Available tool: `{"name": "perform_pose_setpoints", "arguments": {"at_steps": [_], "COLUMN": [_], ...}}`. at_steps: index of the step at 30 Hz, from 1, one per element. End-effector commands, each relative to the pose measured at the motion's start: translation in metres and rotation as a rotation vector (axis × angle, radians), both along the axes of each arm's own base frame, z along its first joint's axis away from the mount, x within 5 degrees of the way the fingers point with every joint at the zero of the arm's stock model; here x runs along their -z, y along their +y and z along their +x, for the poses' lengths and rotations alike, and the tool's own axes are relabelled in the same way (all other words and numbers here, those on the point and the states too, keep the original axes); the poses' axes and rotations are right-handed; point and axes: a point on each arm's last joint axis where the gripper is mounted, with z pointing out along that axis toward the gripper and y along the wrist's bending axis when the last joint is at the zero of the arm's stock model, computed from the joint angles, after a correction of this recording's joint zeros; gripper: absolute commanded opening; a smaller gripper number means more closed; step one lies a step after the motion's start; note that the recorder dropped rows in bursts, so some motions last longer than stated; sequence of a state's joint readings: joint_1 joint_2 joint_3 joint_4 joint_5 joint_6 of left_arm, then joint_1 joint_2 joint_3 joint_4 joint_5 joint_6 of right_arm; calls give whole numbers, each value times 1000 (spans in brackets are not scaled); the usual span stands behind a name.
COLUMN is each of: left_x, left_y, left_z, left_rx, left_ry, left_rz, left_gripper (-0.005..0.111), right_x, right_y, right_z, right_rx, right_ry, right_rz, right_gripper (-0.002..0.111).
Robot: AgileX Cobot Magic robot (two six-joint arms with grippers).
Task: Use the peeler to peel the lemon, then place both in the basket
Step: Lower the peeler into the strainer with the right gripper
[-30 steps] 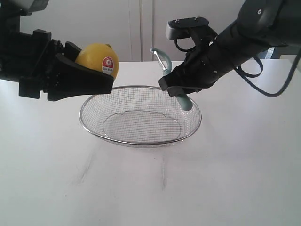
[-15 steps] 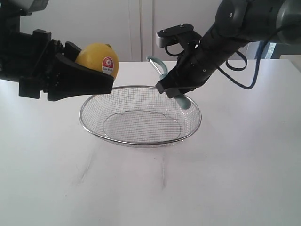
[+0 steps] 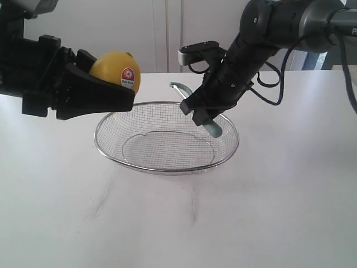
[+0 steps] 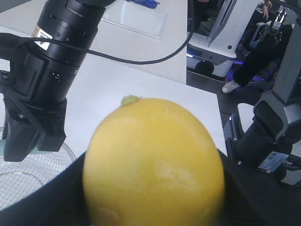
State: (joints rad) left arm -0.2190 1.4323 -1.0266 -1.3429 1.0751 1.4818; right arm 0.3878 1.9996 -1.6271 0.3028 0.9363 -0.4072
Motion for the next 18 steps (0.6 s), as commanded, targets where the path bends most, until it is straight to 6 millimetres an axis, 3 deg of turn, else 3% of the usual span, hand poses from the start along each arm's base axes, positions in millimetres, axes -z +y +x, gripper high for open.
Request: {"name": "perform_pose_setpoints", "arguments": {"at_steps": [1, 10, 18], "left_x": [-6, -6, -6], "left_y": [-1, -1, -1], "left_z": [-4, -4, -4], "left_rx": [11, 11, 11], "left_ry": [-1, -1, -1], "left_rz": [-44, -44, -44], "left_gripper": [0, 0, 0], "right_x": [-2, -5, 6], "right_y": [2, 20, 24], "right_z": [3, 5, 11], "right_rx": [-4, -13, 12], "right_ry": [30, 63, 50], "right_rz": [-42, -96, -144], "right_gripper": [0, 0, 0]}}
